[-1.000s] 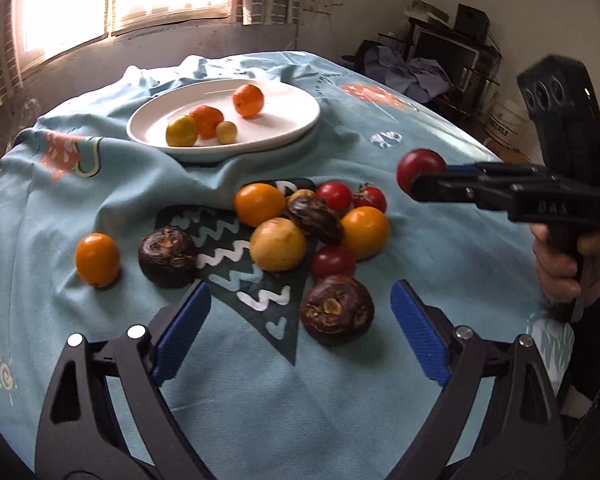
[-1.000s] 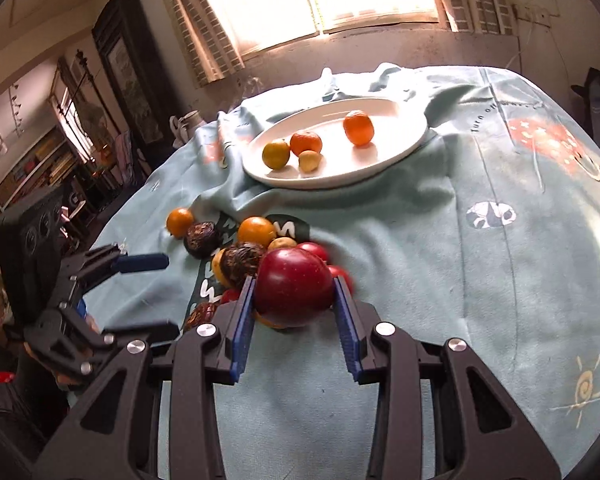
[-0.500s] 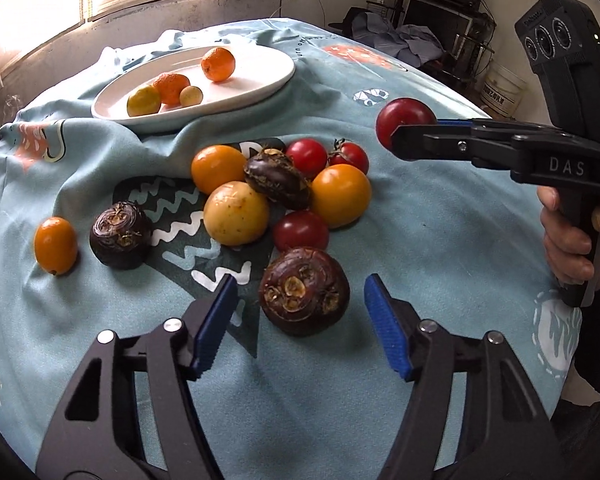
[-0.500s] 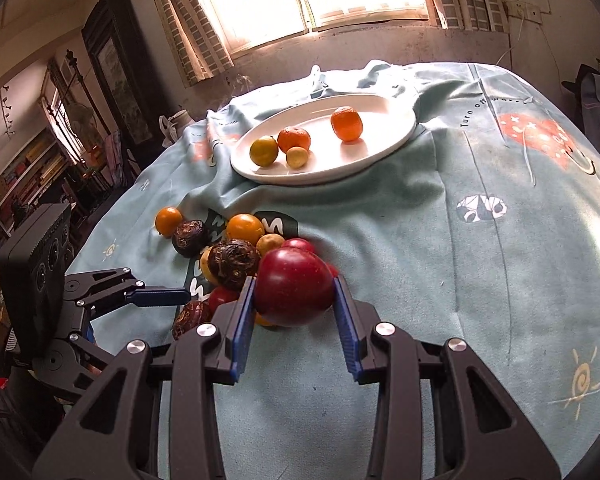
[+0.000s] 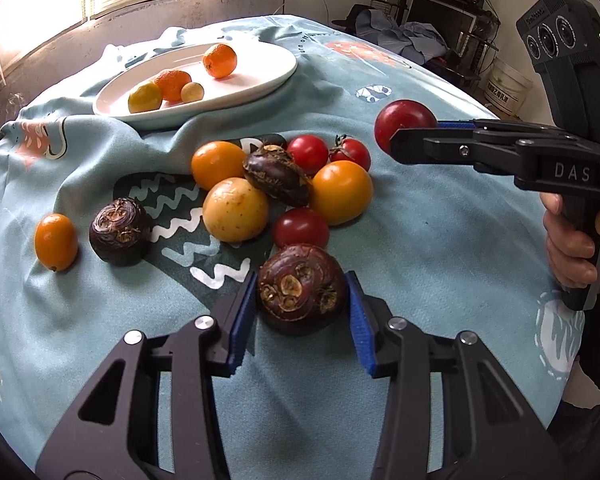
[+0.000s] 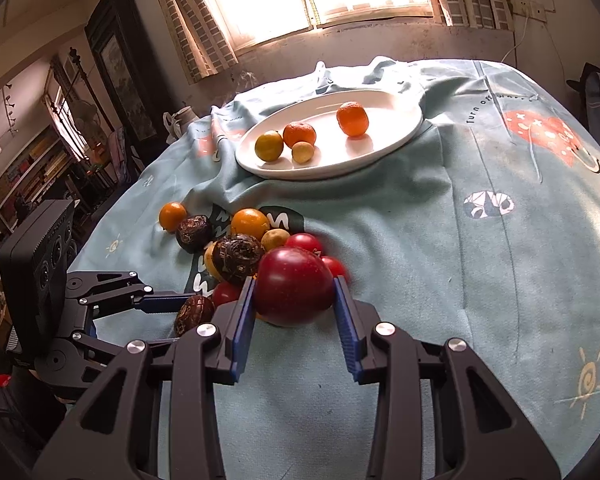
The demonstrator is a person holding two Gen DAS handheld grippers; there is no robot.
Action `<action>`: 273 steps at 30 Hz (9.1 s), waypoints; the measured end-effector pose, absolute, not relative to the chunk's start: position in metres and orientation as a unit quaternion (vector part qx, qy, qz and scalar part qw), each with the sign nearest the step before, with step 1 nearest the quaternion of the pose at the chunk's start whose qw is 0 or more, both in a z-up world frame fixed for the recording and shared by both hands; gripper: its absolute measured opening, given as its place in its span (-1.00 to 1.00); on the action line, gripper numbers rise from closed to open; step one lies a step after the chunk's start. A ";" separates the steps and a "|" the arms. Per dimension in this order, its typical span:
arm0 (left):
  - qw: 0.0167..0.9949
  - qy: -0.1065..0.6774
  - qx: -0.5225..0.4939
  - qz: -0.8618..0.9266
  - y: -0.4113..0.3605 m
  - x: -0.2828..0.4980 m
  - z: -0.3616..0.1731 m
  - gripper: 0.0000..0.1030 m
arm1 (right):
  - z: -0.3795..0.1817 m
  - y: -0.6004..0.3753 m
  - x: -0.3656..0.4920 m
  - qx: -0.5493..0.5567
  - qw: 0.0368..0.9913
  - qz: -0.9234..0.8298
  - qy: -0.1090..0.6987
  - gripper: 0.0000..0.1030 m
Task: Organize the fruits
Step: 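Grasp a red apple with the right tool while the left tool grasps a dark brown fruit, then place the apple and dark brown fruit on the white plate, opening both tools, then move both tools back toward the fruit pile, then grasp another dark brown fruit with the left tool while the right tool grasps an orange, then lower both held fruits onto the white plate and open both tools, then move the left tool to a loose orange while the right tool approaches a red tomato, then grasp the orange with the left tool while the right tool grasps the red tomato, then carry both fruits onto the white plate and open both tools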
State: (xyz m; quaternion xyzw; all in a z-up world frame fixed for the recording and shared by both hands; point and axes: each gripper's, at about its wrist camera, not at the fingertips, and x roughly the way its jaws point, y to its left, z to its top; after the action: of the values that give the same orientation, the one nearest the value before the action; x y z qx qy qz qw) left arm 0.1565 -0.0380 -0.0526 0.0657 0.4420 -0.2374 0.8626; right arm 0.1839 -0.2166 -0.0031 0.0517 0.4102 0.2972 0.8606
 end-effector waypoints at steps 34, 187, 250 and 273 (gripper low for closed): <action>0.904 0.427 0.023 -0.019 0.025 0.394 -0.011 0.57 | -0.015 -0.151 0.360 -0.017 0.872 0.243 0.424 -0.22; 0.937 0.347 -0.033 0.022 0.073 0.196 -0.011 0.96 | -0.025 -0.194 0.212 -0.103 0.855 0.279 0.426 -0.08; 0.933 0.353 -0.034 -0.056 0.043 0.238 0.006 -0.26 | 0.008 -0.197 0.251 0.001 0.906 0.251 0.342 -0.44; 0.949 0.315 0.001 -0.001 0.008 0.342 0.021 0.82 | 0.004 -0.187 0.353 0.046 0.910 0.230 0.342 0.17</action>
State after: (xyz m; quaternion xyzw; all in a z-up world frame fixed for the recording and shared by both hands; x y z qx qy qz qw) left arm 0.3424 0.0081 0.0213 0.0011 0.3146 -0.0008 0.9492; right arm 0.3531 -0.1865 0.0044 0.0458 0.3418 0.2299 0.9101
